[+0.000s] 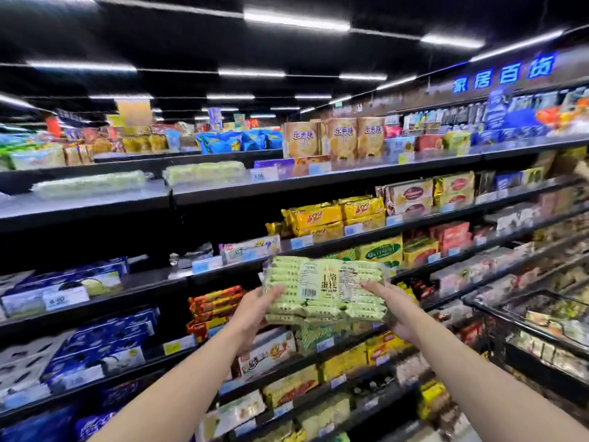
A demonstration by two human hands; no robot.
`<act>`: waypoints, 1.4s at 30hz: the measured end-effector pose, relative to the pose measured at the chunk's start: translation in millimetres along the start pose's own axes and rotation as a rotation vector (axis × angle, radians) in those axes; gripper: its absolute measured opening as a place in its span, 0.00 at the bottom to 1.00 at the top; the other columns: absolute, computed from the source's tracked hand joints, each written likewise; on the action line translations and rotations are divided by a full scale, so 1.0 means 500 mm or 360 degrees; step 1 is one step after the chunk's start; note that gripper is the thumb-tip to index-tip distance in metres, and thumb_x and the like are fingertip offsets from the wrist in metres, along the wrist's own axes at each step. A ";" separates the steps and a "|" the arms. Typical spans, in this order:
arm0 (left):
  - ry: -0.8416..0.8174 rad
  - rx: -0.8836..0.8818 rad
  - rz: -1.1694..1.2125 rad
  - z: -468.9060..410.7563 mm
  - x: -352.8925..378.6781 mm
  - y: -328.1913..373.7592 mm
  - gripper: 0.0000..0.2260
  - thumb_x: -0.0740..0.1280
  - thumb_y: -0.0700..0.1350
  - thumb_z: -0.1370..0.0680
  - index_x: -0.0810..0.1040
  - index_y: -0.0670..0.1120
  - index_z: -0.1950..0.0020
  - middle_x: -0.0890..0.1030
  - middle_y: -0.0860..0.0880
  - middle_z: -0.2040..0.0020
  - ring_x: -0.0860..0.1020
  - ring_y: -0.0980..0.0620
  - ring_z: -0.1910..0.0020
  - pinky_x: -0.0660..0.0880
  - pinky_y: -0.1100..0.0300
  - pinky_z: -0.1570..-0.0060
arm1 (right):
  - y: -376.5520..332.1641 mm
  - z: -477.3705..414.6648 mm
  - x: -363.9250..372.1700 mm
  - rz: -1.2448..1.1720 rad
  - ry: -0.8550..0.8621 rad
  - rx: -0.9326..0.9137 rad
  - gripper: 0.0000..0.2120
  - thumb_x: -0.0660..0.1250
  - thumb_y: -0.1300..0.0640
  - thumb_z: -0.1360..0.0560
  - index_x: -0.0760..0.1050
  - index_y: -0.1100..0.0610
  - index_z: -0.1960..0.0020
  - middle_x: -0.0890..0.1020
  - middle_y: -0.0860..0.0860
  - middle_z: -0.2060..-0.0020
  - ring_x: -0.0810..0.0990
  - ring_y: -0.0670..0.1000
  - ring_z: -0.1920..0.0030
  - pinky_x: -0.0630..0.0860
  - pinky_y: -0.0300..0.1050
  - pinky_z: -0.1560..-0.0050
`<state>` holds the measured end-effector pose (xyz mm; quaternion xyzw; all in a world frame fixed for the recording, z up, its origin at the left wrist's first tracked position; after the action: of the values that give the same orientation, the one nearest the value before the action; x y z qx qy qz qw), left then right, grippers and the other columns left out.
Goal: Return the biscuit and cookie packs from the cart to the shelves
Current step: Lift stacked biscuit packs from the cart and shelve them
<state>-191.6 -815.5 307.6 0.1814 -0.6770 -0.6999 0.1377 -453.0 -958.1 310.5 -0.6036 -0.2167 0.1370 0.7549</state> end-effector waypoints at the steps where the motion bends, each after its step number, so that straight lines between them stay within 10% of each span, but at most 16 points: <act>1: 0.0045 0.0078 -0.0020 -0.009 0.006 0.030 0.32 0.75 0.69 0.35 0.80 0.51 0.39 0.86 0.51 0.46 0.85 0.51 0.48 0.79 0.56 0.53 | -0.029 -0.018 -0.004 0.0036 -0.0021 -0.0008 0.37 0.80 0.41 0.37 0.73 0.51 0.32 0.75 0.49 0.34 0.80 0.53 0.47 0.78 0.54 0.48; 4: 0.0242 0.0296 -0.0075 -0.027 0.004 0.131 0.23 0.71 0.64 0.28 0.80 0.52 0.39 0.86 0.55 0.47 0.84 0.57 0.48 0.76 0.57 0.49 | -0.130 -0.060 0.013 0.0115 -0.0172 -0.0110 0.49 0.78 0.35 0.39 0.66 0.50 0.24 0.68 0.53 0.25 0.68 0.59 0.27 0.63 0.61 0.27; 8: 0.0499 0.0629 -0.0084 -0.030 -0.036 0.298 0.14 0.70 0.53 0.21 0.83 0.45 0.43 0.87 0.47 0.48 0.85 0.45 0.47 0.79 0.50 0.47 | -0.282 -0.104 0.071 0.0176 -0.0329 -0.0361 0.46 0.78 0.34 0.43 0.73 0.52 0.30 0.77 0.51 0.33 0.75 0.51 0.36 0.69 0.52 0.35; 12: 0.0775 0.0793 -0.0208 -0.007 -0.107 0.445 0.31 0.69 0.67 0.28 0.80 0.45 0.35 0.83 0.48 0.39 0.80 0.49 0.38 0.73 0.47 0.33 | -0.423 -0.131 0.178 0.0099 -0.0690 -0.0519 0.26 0.77 0.52 0.31 0.78 0.59 0.35 0.87 0.54 0.48 0.86 0.52 0.51 0.82 0.45 0.57; 18: 0.1169 0.0788 -0.0385 0.014 -0.253 0.596 0.49 0.66 0.77 0.36 0.72 0.43 0.27 0.76 0.47 0.30 0.74 0.49 0.33 0.68 0.52 0.32 | -0.609 -0.135 0.332 0.0171 -0.0797 -0.0832 0.43 0.83 0.48 0.38 0.69 0.57 0.28 0.81 0.53 0.37 0.80 0.53 0.38 0.74 0.54 0.33; 23: 0.1341 0.0812 -0.0472 -0.009 -0.381 0.685 0.49 0.65 0.77 0.32 0.67 0.42 0.23 0.73 0.44 0.27 0.72 0.44 0.30 0.69 0.47 0.31 | -0.693 -0.161 0.483 0.0215 -0.0812 -0.0949 0.30 0.79 0.47 0.33 0.72 0.49 0.36 0.84 0.53 0.42 0.81 0.55 0.40 0.76 0.56 0.36; 29: 0.1322 0.0542 -0.0770 -0.090 -0.533 0.726 0.43 0.59 0.77 0.30 0.78 0.38 0.39 0.83 0.45 0.50 0.81 0.46 0.53 0.78 0.51 0.50 | -0.707 -0.257 0.640 0.0330 -0.0807 -0.0741 0.54 0.82 0.42 0.43 0.64 0.59 0.23 0.75 0.58 0.30 0.72 0.62 0.29 0.67 0.66 0.28; 32: 0.1226 0.0372 -0.0681 -0.163 -0.601 0.721 0.28 0.63 0.68 0.23 0.76 0.42 0.53 0.79 0.46 0.62 0.80 0.45 0.62 0.80 0.48 0.59 | -0.698 -0.328 0.699 0.0483 -0.0741 -0.0590 0.41 0.79 0.44 0.33 0.69 0.57 0.26 0.73 0.58 0.28 0.71 0.63 0.29 0.69 0.66 0.29; 36: 0.0894 -0.0033 -0.0630 -0.242 -0.634 0.661 0.22 0.64 0.64 0.22 0.74 0.45 0.44 0.81 0.43 0.55 0.81 0.42 0.65 0.82 0.38 0.60 | -0.676 -0.391 0.750 0.0784 -0.0702 -0.0375 0.26 0.74 0.48 0.25 0.71 0.56 0.31 0.77 0.61 0.36 0.82 0.60 0.45 0.83 0.60 0.51; 42: 0.0726 -0.0196 -0.1028 -0.309 -0.630 0.634 0.10 0.67 0.50 0.20 0.74 0.43 0.51 0.73 0.47 0.66 0.72 0.51 0.75 0.72 0.59 0.71 | -0.620 -0.468 0.771 0.1273 -0.0585 -0.0121 0.18 0.71 0.46 0.23 0.76 0.58 0.42 0.84 0.57 0.50 0.85 0.58 0.48 0.82 0.58 0.45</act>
<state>142.0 -830.4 642.4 0.5270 -0.4940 -0.6882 0.0680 -20.2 -1049.4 632.2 -0.6329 -0.1015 0.5156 0.5686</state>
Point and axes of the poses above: each hand's wrist, its own z-axis away from the middle knuckle, its own x-axis out of the palm, y = z × x, the point moved 9 cm from there along -z, towards the middle knuckle
